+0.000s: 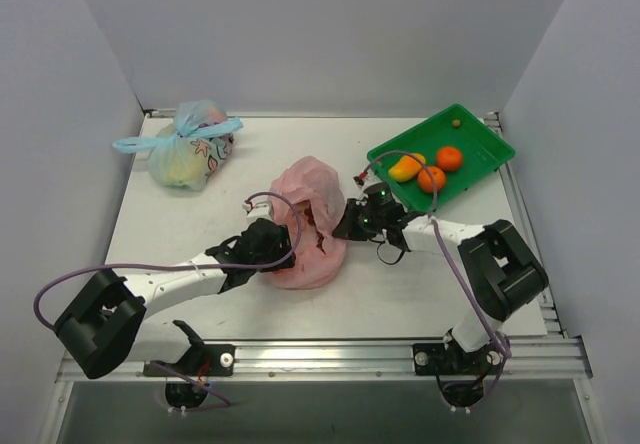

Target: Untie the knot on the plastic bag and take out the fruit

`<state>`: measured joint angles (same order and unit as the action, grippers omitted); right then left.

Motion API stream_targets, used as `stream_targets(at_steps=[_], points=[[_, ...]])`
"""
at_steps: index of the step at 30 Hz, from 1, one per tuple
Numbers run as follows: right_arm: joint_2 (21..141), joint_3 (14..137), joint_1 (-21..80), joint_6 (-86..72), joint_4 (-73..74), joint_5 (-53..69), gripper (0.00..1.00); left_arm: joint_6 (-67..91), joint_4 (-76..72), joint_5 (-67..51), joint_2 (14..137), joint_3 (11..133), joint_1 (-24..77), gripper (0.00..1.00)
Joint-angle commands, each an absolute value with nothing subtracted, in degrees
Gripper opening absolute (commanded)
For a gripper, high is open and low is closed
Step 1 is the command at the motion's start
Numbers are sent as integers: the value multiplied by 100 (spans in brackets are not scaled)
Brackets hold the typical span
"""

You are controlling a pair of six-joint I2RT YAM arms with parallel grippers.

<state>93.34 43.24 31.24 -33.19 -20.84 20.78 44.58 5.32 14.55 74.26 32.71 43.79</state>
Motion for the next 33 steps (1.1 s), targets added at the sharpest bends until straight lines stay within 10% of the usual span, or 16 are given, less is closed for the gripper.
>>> stream_targets(at_steps=[1, 10, 33], points=[[9509, 4841, 3620, -3042, -2049, 2663, 0, 4465, 298, 1494, 7269, 3332, 4395, 71], [8949, 4825, 3683, -2743, -987, 963, 24, 4685, 509, 1679, 6654, 2927, 4395, 71], [8939, 4244, 3146, -3236, -792, 203, 27, 4737, 589, 1617, 6337, 2698, 4403, 70]])
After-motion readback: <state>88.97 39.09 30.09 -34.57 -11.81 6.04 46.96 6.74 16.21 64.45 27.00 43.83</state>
